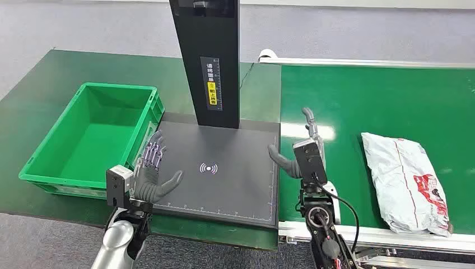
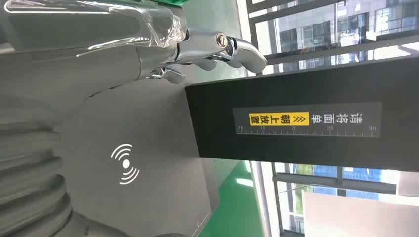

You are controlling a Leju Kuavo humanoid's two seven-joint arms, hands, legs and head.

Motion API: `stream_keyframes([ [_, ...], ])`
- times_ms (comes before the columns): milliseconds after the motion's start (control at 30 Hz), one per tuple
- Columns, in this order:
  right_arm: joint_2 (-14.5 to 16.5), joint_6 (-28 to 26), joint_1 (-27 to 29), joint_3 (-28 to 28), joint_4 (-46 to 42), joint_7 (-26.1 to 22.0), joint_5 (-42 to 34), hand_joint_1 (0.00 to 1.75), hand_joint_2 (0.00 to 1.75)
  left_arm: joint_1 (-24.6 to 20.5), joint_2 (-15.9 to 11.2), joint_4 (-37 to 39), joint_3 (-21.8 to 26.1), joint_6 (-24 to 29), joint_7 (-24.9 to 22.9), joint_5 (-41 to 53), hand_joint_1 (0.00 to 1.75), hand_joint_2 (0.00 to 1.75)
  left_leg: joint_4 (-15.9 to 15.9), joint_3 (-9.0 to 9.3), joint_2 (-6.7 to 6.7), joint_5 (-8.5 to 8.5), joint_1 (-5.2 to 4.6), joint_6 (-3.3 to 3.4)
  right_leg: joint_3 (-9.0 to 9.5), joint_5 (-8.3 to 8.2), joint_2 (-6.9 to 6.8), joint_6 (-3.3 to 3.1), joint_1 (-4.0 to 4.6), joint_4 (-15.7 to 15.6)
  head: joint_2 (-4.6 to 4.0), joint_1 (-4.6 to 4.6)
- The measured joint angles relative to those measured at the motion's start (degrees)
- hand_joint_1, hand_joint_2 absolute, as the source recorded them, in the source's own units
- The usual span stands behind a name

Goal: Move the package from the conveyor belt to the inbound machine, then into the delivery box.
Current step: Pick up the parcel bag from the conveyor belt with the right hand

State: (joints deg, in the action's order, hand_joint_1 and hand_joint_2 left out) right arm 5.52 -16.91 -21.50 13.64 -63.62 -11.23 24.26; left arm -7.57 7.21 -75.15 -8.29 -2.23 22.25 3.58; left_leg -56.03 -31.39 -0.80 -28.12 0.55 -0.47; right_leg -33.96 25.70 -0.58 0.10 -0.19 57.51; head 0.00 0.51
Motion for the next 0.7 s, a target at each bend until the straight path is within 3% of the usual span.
stream_keyframes([
  [300, -5.06, -7.14, -11.3, -5.5, 12.06, -1.28, 10.02, 0.0, 1.75, 0.92, -0.04, -1.37, 1.15, -0.35, 0.34, -0.15, 0.0, 1.75, -0.03, 0.0, 0.07, 0.01, -0.01, 0.02, 0.02, -0.03, -0.02, 0.05, -0.02, 0.0, 0.0, -0.01],
  [700, -6.67, -7.63, -13.53, -7.05, 17.18, -1.73, 10.54, 0.0, 1.75, 1.47, -0.02, -1.83, 1.72, -0.37, 0.48, -0.19, 0.0, 1.75, -0.02, -0.02, 0.07, 0.01, 0.0, 0.01, 0.0, -0.03, -0.02, 0.04, 0.0, 0.0, 0.0, -0.01],
])
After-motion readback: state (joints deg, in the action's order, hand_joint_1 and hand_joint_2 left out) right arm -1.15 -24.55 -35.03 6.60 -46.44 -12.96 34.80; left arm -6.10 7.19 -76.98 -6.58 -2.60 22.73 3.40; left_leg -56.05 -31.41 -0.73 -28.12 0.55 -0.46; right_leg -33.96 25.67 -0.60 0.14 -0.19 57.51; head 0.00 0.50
